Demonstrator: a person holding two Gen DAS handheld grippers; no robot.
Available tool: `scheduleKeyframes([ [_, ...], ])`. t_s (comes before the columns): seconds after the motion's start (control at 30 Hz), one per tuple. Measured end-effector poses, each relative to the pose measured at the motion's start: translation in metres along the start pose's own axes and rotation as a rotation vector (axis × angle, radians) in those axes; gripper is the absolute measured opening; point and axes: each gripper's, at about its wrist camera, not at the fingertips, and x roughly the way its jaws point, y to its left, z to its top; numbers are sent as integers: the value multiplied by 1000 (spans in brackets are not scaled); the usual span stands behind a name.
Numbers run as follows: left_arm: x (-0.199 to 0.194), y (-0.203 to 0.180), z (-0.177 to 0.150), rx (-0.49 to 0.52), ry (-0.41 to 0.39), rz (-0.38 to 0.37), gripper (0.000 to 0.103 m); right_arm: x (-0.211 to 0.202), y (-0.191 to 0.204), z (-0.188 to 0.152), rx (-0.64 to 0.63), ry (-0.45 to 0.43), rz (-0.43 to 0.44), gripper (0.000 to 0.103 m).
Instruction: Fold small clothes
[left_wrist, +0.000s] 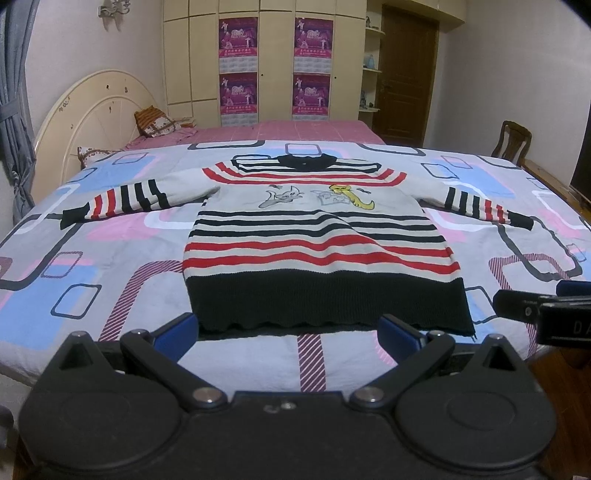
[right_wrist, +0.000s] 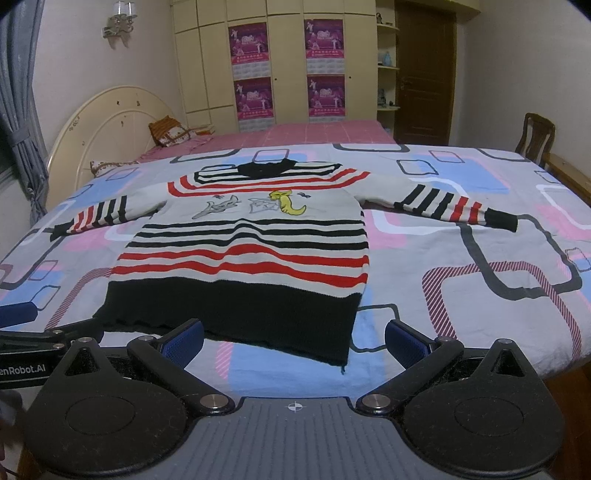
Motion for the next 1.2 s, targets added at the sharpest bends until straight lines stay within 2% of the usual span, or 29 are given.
scheduleKeyframes([
  [1.2, 3, 0, -2, -8, -1, 0, 103, 0, 1, 1, -3, 1, 2, 103],
])
